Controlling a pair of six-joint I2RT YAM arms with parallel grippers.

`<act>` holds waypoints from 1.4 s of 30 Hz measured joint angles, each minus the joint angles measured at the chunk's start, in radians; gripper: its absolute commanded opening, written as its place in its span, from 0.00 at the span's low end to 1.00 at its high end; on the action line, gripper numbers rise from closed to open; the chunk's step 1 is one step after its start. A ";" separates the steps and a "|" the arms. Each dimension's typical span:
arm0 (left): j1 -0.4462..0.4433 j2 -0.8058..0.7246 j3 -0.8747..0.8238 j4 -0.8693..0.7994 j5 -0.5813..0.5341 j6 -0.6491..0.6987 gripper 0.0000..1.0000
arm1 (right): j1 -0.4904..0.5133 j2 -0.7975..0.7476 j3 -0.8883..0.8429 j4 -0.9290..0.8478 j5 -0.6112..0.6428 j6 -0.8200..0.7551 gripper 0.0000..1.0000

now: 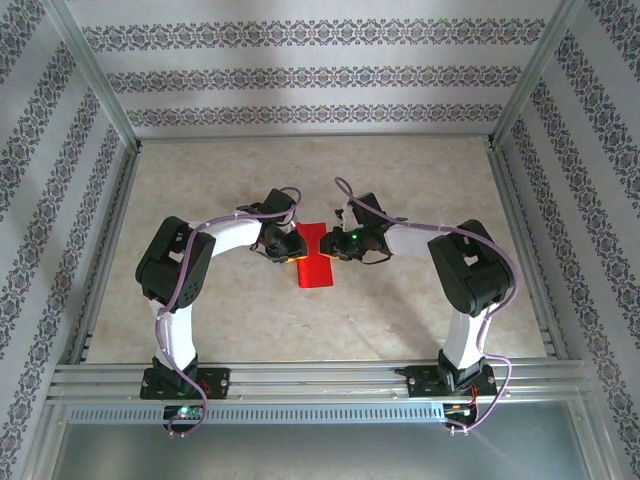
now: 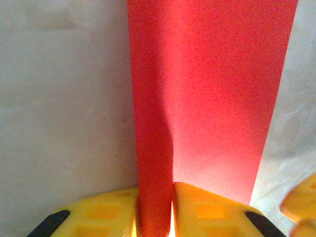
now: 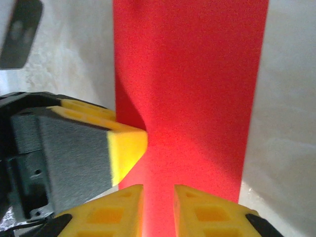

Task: Fold a paper plane with a square sheet of paper (pick it up from the middle)
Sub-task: Hold the square sheet of paper at the center of the table.

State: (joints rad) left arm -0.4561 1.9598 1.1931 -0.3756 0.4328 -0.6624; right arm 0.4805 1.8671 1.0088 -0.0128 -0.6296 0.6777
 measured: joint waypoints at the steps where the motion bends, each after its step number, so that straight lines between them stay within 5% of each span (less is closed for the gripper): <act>1: 0.000 0.000 0.000 0.000 0.000 0.000 0.24 | 0.000 0.010 0.008 -0.011 0.000 -0.002 0.21; 22: 0.000 -0.009 0.001 0.001 0.000 0.000 0.24 | 0.000 0.079 0.073 -0.158 0.060 -0.016 0.17; 29: -0.001 -0.010 0.048 -0.051 -0.014 0.005 0.37 | 0.000 0.089 0.091 -0.198 0.082 -0.031 0.17; 33: 0.013 -0.038 0.087 -0.106 -0.114 0.011 0.44 | 0.000 0.094 0.103 -0.220 0.091 -0.033 0.17; 37: 0.024 -0.126 0.096 -0.121 -0.145 0.007 0.42 | 0.005 0.105 0.130 -0.260 0.103 -0.046 0.17; 42: 0.010 -0.161 0.088 -0.032 -0.039 -0.035 0.32 | 0.013 0.109 0.152 -0.295 0.127 -0.054 0.16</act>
State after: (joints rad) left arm -0.4458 1.7992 1.2808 -0.4076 0.3939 -0.6975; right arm 0.4938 1.9762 1.1606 -0.3077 -0.5026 0.6235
